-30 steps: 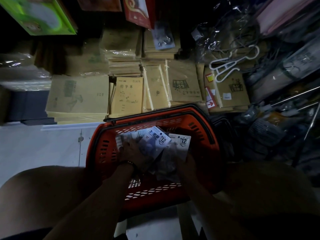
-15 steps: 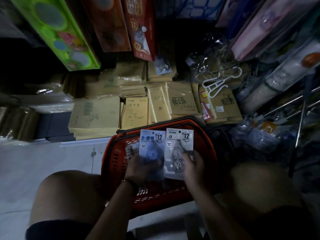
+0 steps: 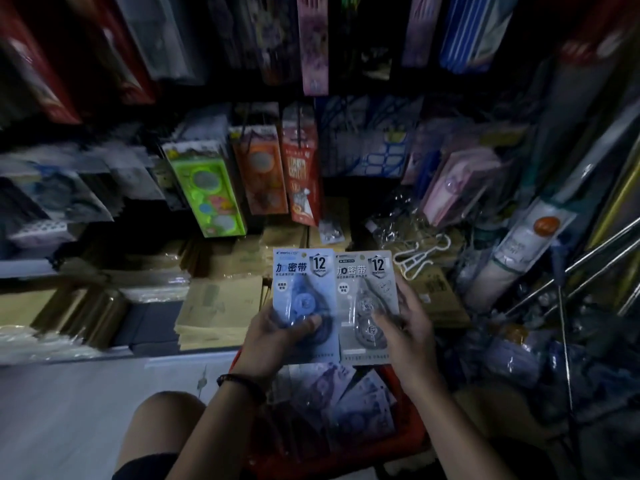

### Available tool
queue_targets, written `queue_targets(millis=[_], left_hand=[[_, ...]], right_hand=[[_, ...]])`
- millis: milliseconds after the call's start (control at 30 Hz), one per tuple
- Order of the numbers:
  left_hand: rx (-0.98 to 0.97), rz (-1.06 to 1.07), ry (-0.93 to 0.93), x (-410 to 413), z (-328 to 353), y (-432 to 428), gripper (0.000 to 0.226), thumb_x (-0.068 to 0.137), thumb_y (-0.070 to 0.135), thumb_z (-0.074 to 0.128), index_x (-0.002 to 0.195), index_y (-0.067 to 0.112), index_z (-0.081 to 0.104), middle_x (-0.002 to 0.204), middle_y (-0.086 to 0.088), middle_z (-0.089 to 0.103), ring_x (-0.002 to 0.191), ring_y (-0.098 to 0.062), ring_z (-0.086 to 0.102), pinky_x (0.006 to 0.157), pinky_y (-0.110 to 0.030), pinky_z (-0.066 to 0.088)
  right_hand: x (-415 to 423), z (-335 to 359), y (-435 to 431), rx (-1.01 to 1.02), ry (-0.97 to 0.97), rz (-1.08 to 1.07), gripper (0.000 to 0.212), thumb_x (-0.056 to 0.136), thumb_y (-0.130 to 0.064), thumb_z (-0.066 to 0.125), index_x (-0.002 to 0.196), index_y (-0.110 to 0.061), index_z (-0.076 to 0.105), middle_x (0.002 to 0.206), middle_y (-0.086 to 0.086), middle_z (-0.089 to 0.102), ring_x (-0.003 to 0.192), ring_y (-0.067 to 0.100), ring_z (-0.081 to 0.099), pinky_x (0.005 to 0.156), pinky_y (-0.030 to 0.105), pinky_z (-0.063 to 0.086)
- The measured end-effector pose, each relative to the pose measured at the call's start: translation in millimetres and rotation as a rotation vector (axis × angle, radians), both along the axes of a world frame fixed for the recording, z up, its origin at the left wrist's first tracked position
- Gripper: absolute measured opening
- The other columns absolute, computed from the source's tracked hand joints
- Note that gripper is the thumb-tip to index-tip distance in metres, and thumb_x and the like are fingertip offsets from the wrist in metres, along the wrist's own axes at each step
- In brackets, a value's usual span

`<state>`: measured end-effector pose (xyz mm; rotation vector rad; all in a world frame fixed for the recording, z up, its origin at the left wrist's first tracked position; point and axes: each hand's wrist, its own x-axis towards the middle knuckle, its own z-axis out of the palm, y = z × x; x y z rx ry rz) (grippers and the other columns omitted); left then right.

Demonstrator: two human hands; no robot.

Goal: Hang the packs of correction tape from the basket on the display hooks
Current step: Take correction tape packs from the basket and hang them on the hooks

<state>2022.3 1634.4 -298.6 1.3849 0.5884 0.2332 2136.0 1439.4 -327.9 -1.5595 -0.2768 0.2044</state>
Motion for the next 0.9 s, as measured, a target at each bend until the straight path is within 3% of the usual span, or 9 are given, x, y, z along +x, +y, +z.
queue_targets(millis=[33,167,300,433,467,567,633,733,900], left_hand=[[0.012,-0.004,-0.035,3.8,12.3,-2.4,0.038,0.084,-0.004,0.081,0.12,0.004,0.069,0.11,-0.016,0.08,0.097,-0.033,0.079,0.074,-0.037,0.063],[0.058,-0.03,-0.141,20.4,67.7,-7.3,0.048,0.077,0.007,0.088,0.121,0.006,0.069,0.114,-0.016,0.08,0.102,-0.036,0.078,0.08,-0.042,0.064],[0.138,-0.069,-0.227,32.9,131.1,-14.8,0.057,0.069,0.016,0.097,0.12,0.015,0.071,0.117,-0.01,0.08,0.108,-0.033,0.077,0.093,-0.051,0.061],[0.179,-0.128,-0.315,40.3,186.6,-28.9,0.057,0.077,0.022,0.087,0.13,0.019,0.065,0.122,-0.005,0.078,0.111,-0.029,0.076,0.096,-0.056,0.061],[0.178,-0.132,-0.338,42.2,200.4,-33.0,0.057,0.079,0.022,0.085,0.132,0.02,0.064,0.123,-0.005,0.078,0.112,-0.029,0.076,0.095,-0.057,0.06],[0.205,-0.167,-0.403,50.6,237.8,-42.7,0.049,0.088,0.022,0.078,0.134,0.018,0.063,0.124,-0.007,0.078,0.113,-0.03,0.075,0.096,-0.059,0.06],[0.199,-0.182,-0.435,57.1,258.9,-46.4,0.043,0.092,0.017,0.075,0.133,0.018,0.063,0.123,-0.009,0.078,0.113,-0.031,0.075,0.096,-0.06,0.059],[0.178,-0.186,-0.463,70.5,286.9,-52.5,0.039,0.093,0.012,0.075,0.131,0.015,0.065,0.12,-0.01,0.079,0.111,-0.034,0.076,0.098,-0.062,0.058],[0.237,-0.209,-0.526,107.6,335.9,-61.2,0.046,0.085,0.007,0.082,0.127,0.011,0.067,0.118,-0.014,0.079,0.106,-0.035,0.077,0.094,-0.058,0.061]], right_hand=[[3.0,14.7,-1.6,0.011,-0.026,-0.011,0.07,0.091,-0.023,0.077,0.152,-0.044,0.049,0.138,0.002,0.069,0.12,0.034,0.069,0.096,0.06,0.058],[15.0,77.0,-9.4,0.076,-0.123,-0.016,0.082,0.079,-0.043,0.085,0.152,-0.048,0.047,0.152,-0.003,0.059,0.143,0.021,0.053,0.114,0.06,0.045],[25.8,141.9,-24.2,0.053,-0.259,0.033,0.086,0.08,-0.048,0.083,0.154,-0.051,0.041,0.156,-0.005,0.055,0.146,0.02,0.05,0.115,0.06,0.045],[33.9,199.5,-41.6,0.029,-0.373,0.038,0.088,0.078,-0.048,0.084,0.153,-0.055,0.04,0.156,-0.013,0.053,0.145,0.014,0.05,0.114,0.054,0.048],[36.4,211.3,-44.3,0.018,-0.397,0.041,0.09,0.079,-0.046,0.086,0.153,-0.057,0.038,0.157,-0.017,0.05,0.146,0.012,0.049,0.112,0.05,0.051],[37.1,248.4,-50.7,-0.005,-0.461,0.064,0.101,0.081,-0.025,0.091,0.154,-0.061,0.031,0.16,-0.029,0.037,0.136,-0.01,0.05,0.09,0.021,0.059],[34.1,274.1,-55.8,-0.002,-0.495,0.057,0.107,0.08,-0.022,0.092,0.157,-0.059,0.027,0.159,-0.033,0.036,0.128,-0.021,0.049,0.09,0.019,0.059],[36.1,304.2,-63.0,-0.04,-0.546,0.079,0.123,0.07,-0.024,0.098,0.152,-0.067,0.016,0.137,-0.054,0.044,0.128,-0.018,0.052,0.094,0.021,0.058],[64.1,345.5,-69.5,-0.116,-0.599,-0.053,0.144,0.052,-0.056,0.099,0.155,-0.068,-0.001,0.158,-0.031,0.035,0.134,0.001,0.056,0.095,0.035,0.062]])
